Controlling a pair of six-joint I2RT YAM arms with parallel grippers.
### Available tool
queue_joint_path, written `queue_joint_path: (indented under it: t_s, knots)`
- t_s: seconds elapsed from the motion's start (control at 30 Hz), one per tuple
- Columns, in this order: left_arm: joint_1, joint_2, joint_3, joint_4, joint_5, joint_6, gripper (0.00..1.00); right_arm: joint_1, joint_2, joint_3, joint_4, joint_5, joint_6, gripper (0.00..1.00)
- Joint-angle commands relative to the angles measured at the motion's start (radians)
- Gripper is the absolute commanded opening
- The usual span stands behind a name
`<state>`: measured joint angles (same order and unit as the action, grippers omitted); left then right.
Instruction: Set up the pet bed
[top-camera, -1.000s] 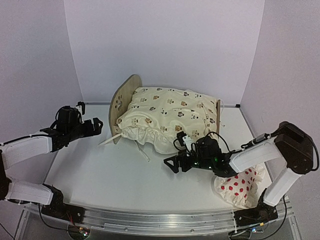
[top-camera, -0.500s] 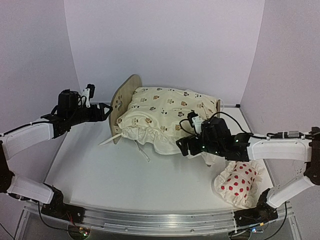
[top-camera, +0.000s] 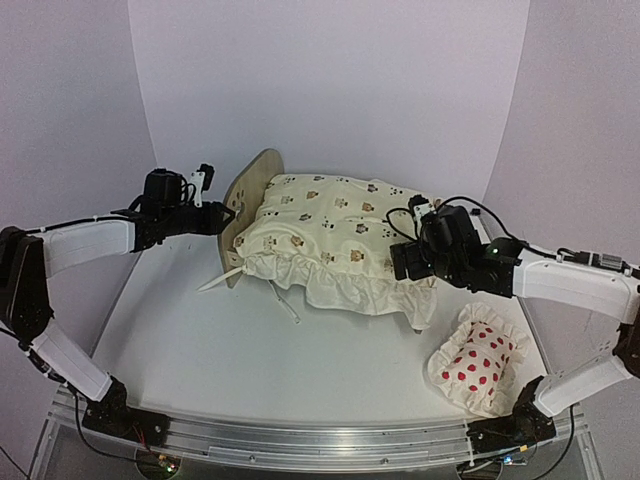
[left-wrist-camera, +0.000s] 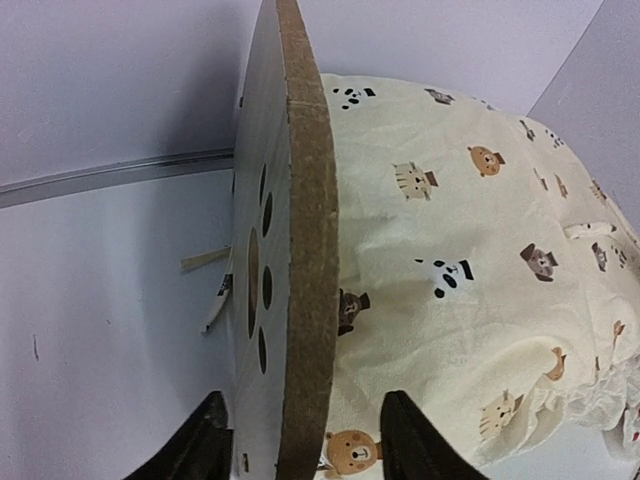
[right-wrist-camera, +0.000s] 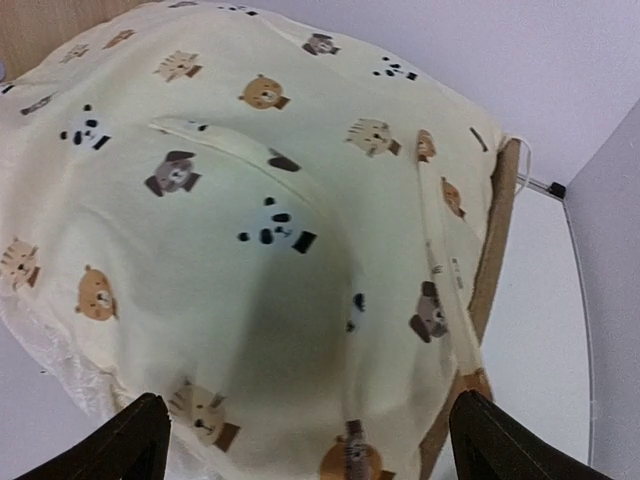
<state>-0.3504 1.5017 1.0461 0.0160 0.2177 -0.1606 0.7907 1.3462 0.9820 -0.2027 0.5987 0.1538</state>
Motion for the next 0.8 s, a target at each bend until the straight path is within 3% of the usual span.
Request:
queue_joint_path:
  t_s: [0.0, 0.17, 0.27, 0.47, 0.77]
  knots:
    - [-0.009, 0.036, 0.076, 0.012, -0.001, 0.017, 0.39, -0.062, -0.031, 0.059, -0.081, 0.036, 0.028, 0.98]
    - [-0.025, 0.019, 0.060, 0.019, -0.048, 0.004, 0.09, -0.100, -0.009, 0.085, -0.118, 0.035, 0.053, 0.98]
    - [-0.037, -0.021, 0.034, 0.003, -0.090, -0.011, 0.00, -0.104, 0.002, 0.103, -0.132, 0.051, 0.056, 0.98]
    - [-0.038, -0.157, -0.043, -0.066, -0.215, -0.063, 0.00, -0.105, 0.000, 0.135, -0.144, -0.008, 0.069, 0.98]
    - [-0.038, -0.407, -0.169, -0.211, -0.415, -0.143, 0.00, -0.105, 0.012, 0.176, -0.152, -0.295, 0.109, 0.98]
